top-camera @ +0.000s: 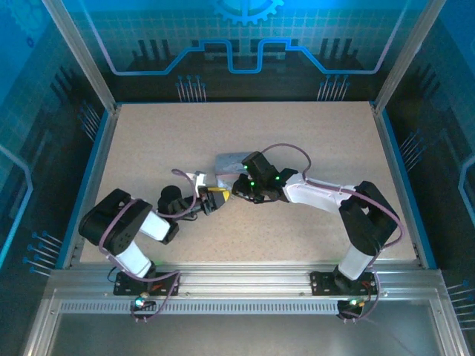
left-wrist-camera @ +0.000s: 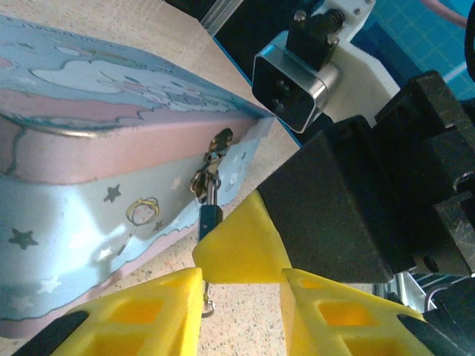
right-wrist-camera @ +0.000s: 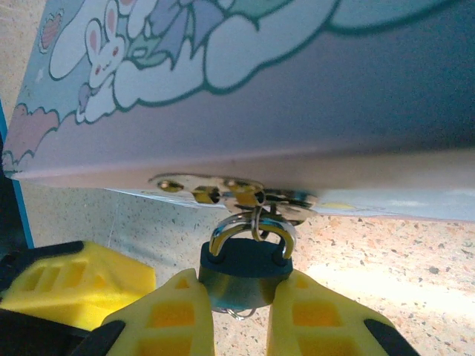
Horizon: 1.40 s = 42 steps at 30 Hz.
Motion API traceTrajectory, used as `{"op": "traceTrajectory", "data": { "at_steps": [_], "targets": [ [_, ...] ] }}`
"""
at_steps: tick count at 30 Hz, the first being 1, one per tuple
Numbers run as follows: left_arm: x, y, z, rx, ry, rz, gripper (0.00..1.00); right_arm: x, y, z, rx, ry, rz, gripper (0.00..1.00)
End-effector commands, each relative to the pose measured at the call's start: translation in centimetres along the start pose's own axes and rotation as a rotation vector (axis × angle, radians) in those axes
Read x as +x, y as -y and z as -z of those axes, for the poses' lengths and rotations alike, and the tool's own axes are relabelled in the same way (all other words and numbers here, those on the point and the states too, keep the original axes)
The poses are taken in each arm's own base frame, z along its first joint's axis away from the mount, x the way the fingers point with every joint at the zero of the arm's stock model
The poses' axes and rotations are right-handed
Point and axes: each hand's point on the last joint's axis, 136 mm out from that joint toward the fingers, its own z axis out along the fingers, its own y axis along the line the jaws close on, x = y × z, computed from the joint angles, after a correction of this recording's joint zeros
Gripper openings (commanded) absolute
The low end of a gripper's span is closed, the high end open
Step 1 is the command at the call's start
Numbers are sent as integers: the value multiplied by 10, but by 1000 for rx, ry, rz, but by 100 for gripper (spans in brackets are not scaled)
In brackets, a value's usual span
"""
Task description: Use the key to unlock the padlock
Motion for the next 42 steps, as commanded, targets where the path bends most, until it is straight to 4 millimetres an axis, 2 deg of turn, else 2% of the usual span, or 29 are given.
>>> {"op": "traceTrajectory", "data": {
  "at_steps": [1, 5, 12, 23, 31, 42],
  "targets": [
    [3, 8, -5, 44, -15, -33, 30, -7, -15, 11, -49, 14, 16, 0],
    [11, 10, -10, 51, -38, -40, 30, -7, -17, 11, -62, 7, 12, 0],
    [7, 9, -15, 48, -27, -33, 34, -8, -18, 14, -71, 8, 11, 0],
    [12, -2, -18, 21, -37, -9, 34, -10, -21, 18, -88, 10, 14, 0],
    [8, 3, -20, 39, -34, -12, 27, -8, -21, 17, -95, 3, 7, 0],
    [13, 0, -24, 37, -50, -2, 17, -7, -23, 18, -109, -1, -3, 0]
  ]
}}
